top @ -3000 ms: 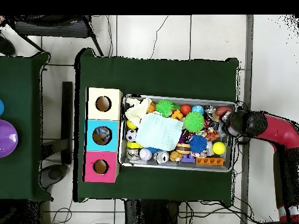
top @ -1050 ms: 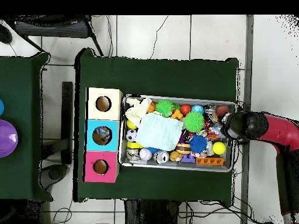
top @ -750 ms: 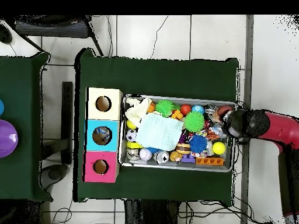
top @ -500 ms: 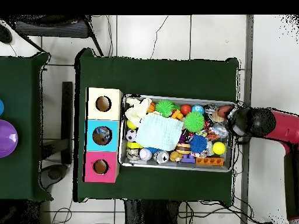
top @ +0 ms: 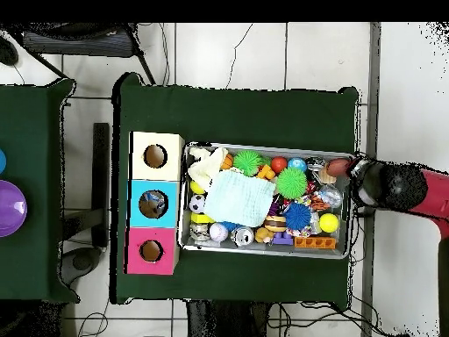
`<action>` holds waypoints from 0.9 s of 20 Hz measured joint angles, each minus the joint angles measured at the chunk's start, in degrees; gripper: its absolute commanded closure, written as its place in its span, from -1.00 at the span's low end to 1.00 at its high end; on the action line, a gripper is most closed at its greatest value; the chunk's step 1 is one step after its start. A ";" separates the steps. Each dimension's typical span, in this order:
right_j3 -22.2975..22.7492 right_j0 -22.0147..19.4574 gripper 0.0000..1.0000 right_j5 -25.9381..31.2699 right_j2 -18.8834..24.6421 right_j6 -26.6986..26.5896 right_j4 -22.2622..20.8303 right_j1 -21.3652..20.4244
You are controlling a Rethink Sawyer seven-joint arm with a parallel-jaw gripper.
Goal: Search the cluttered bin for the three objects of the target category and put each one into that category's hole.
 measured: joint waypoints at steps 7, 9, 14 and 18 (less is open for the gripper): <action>3.49 2.84 -1.00 -7.45 -4.44 0.27 6.27 -2.13; 3.93 3.71 -1.00 -8.74 -5.70 0.50 8.05 -2.06; 4.20 5.50 -1.00 -10.81 -8.43 1.62 12.15 -1.56; 4.27 6.91 -1.00 -13.57 -11.11 3.08 15.82 -0.87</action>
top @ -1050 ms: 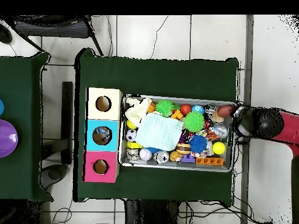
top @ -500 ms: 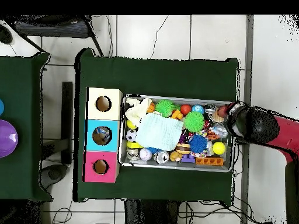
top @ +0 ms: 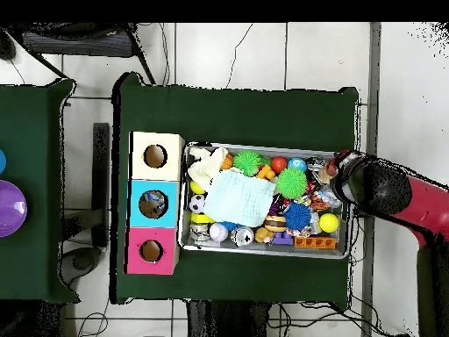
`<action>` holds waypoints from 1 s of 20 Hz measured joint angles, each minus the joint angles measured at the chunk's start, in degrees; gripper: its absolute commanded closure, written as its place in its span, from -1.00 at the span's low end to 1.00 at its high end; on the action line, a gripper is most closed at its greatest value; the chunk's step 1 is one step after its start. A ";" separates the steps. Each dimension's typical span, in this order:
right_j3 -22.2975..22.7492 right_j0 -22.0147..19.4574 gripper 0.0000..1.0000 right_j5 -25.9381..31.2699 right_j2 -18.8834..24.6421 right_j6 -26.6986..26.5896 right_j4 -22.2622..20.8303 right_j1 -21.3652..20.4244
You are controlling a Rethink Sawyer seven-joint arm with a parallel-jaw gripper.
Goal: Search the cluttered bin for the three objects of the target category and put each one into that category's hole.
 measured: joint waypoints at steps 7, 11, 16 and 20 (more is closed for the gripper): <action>0.61 1.69 -1.00 -4.58 -3.90 2.36 5.21 1.15; 1.49 3.10 -1.00 -4.41 -6.86 3.74 9.95 1.66; 2.85 4.26 -1.00 -3.64 -9.29 4.17 14.43 2.02; 4.29 4.91 -1.00 -3.67 -10.66 4.17 17.26 2.04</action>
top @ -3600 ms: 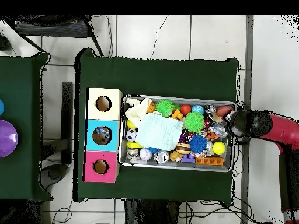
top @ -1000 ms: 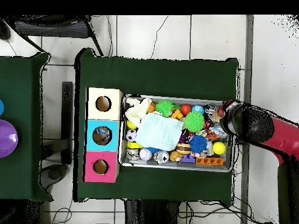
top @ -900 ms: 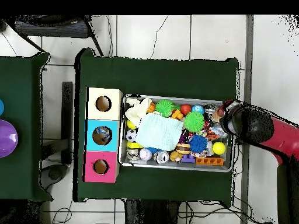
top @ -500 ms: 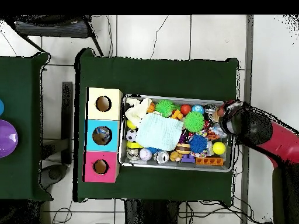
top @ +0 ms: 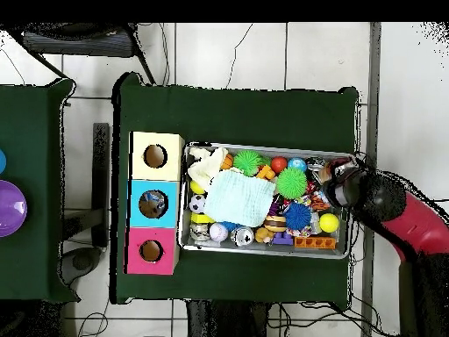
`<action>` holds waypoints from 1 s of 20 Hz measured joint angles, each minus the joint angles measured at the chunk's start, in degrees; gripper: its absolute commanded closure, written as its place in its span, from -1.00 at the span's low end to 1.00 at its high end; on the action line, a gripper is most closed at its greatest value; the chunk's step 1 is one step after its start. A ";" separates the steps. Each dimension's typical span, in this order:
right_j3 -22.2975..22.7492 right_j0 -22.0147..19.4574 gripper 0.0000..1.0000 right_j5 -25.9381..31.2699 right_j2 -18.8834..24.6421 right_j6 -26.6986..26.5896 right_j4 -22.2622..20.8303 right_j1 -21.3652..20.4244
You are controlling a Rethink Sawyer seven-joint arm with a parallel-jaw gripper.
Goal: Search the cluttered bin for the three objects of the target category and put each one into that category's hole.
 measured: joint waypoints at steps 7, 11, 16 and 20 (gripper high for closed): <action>2.95 0.69 -1.00 0.02 -2.09 0.01 3.65 0.11; 4.52 0.81 -1.00 -0.05 -2.96 0.01 4.99 0.17; 6.99 1.10 -1.00 -0.06 -3.86 0.01 6.19 0.17; 9.13 1.33 -1.00 -0.44 -4.43 0.01 6.87 0.12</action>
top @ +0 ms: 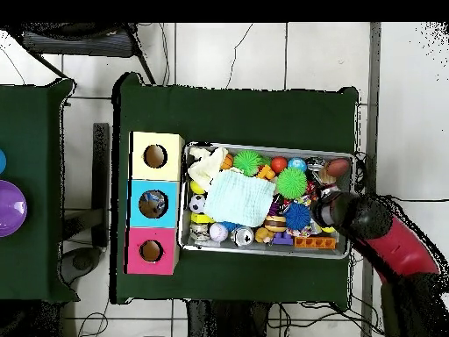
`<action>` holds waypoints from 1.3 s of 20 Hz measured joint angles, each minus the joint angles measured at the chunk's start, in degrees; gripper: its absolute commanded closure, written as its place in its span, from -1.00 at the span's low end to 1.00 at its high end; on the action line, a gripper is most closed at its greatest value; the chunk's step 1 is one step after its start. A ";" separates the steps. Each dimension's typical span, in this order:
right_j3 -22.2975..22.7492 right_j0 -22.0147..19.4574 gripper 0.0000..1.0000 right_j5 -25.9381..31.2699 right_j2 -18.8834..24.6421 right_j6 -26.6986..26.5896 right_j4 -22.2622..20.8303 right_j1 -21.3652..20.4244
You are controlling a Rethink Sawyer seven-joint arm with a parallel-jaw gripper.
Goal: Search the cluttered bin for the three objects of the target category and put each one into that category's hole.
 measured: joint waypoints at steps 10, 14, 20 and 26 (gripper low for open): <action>3.94 0.02 -1.00 -4.96 -0.50 0.00 0.27 1.04; 3.96 0.39 -1.00 -6.56 -0.83 0.00 0.28 1.34; 3.95 2.30 -1.00 -6.74 -1.78 0.00 0.48 0.65; 3.93 3.71 -1.00 -6.72 -2.10 0.00 2.75 -0.28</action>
